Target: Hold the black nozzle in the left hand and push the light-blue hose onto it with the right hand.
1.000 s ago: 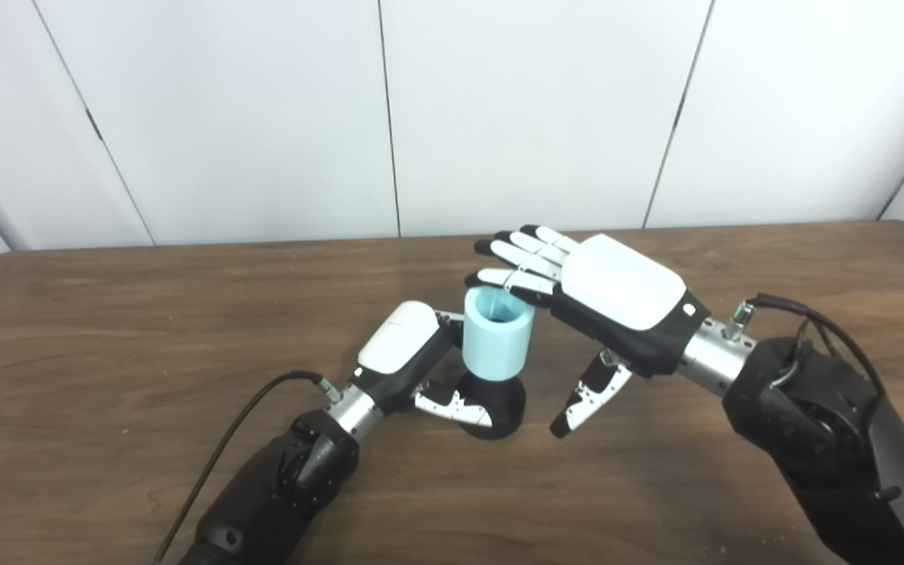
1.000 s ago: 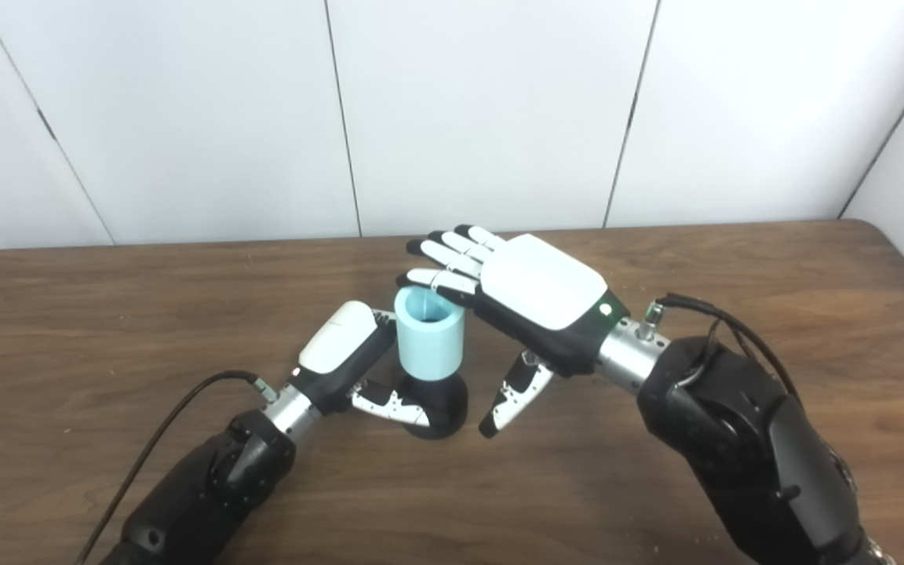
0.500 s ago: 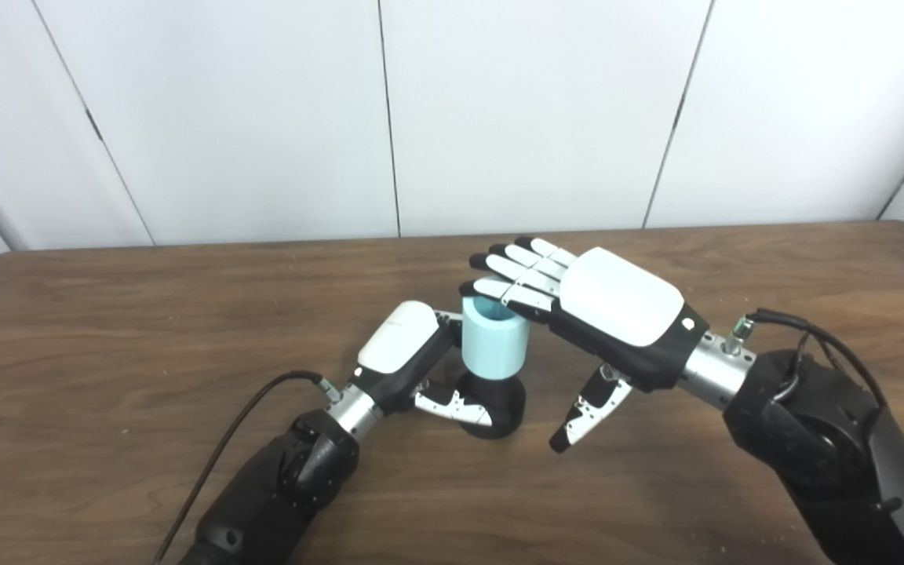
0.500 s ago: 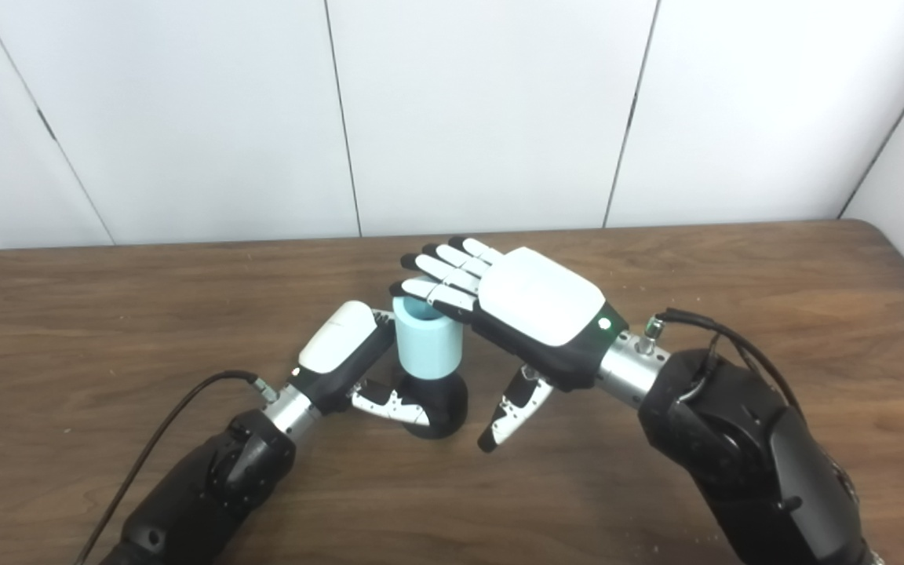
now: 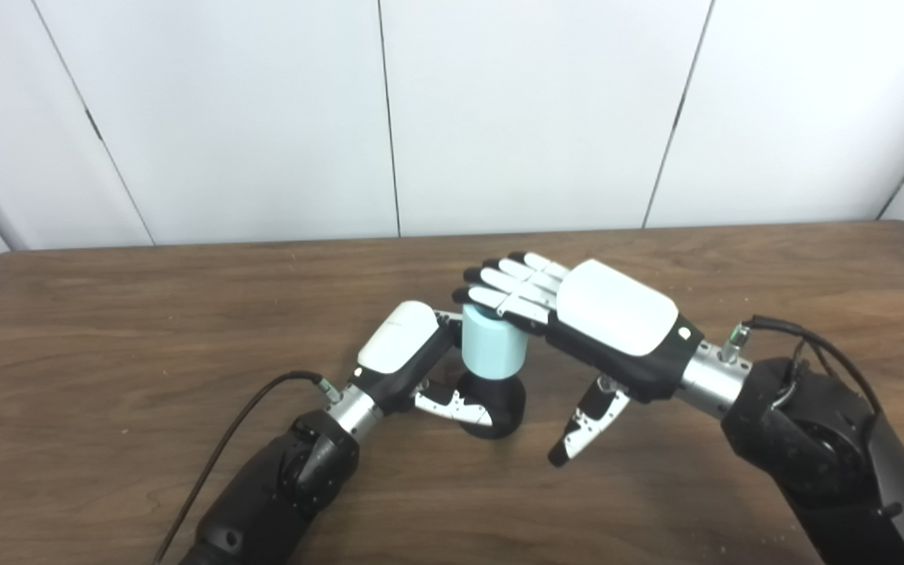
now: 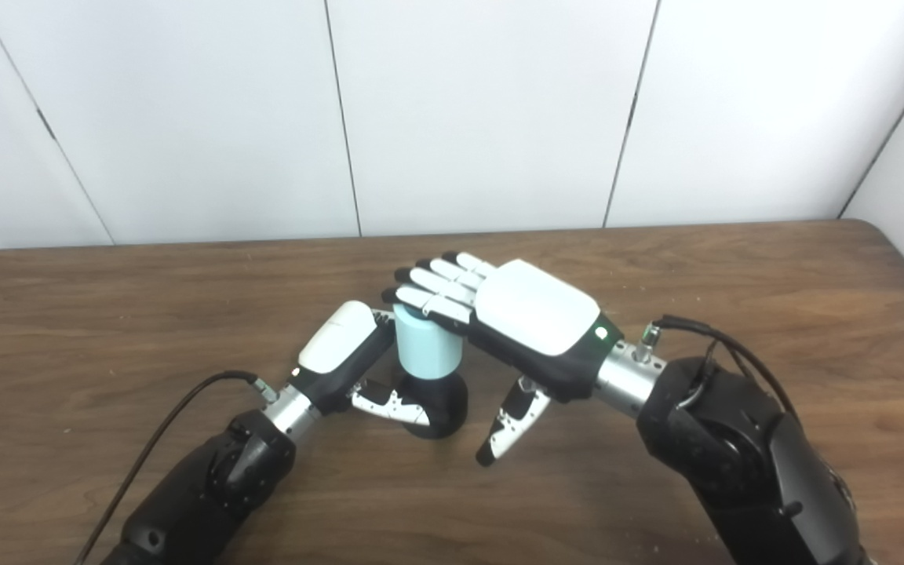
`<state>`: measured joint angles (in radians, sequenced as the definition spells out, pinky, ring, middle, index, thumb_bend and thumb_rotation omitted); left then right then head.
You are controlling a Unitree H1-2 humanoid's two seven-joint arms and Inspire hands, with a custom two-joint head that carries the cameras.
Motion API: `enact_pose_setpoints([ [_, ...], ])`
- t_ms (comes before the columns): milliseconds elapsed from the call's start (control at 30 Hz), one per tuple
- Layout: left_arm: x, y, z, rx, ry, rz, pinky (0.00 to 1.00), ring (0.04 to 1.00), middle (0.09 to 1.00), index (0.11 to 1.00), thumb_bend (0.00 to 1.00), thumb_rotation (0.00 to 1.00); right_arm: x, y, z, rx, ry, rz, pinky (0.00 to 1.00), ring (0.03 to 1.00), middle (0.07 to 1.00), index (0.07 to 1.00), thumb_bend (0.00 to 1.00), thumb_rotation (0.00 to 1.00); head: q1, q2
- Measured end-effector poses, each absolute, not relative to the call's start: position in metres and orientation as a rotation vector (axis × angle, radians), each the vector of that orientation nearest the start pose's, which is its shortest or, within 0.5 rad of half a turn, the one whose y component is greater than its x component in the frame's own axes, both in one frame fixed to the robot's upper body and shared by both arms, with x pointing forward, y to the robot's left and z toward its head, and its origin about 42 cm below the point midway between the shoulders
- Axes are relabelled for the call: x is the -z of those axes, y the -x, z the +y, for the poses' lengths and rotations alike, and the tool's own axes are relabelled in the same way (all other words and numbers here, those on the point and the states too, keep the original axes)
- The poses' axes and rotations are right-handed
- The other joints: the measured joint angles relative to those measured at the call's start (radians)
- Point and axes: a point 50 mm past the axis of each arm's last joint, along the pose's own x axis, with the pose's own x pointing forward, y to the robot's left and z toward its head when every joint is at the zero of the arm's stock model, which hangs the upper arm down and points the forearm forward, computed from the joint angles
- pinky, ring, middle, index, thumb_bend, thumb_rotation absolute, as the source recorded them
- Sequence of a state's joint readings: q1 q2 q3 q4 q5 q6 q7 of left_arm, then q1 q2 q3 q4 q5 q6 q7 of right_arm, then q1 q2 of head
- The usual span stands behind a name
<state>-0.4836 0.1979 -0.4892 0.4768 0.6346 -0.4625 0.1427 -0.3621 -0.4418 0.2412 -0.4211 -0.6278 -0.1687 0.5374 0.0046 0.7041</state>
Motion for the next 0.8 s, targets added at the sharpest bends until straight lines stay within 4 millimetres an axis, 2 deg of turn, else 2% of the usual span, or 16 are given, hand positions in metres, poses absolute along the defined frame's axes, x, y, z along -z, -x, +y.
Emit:
enact_pose_setpoints([
  [333, -0.127, -0.3944, 0.1278, 0.579, -0.879, -0.582, 0.5, 0.465, 0.42, 0.424, 0.66, 0.42, -0.2838, -0.3195, -0.2036, -0.665, 1.224, -0.682, 0.98, 0.981, 0.976, 0.961, 0.81, 0.23, 0.0, 0.002],
  [600, -0.127, -0.3943, 0.1277, 0.579, -0.879, -0.582, 0.5, 0.467, 0.422, 0.425, 0.65, 0.42, -0.2825, -0.3201, -0.2049, -0.682, 1.207, -0.676, 0.99, 0.981, 0.964, 0.903, 0.82, 0.23, 0.0, 0.003],
  [800, -0.1269, -0.393, 0.1272, 0.58, -0.877, -0.58, 0.5, 0.468, 0.422, 0.424, 0.66, 0.42, -0.283, -0.3198, -0.2054, -0.681, 1.192, -0.688, 0.97, 0.97, 0.94, 0.9, 0.82, 0.22, 0.0, 0.006],
])
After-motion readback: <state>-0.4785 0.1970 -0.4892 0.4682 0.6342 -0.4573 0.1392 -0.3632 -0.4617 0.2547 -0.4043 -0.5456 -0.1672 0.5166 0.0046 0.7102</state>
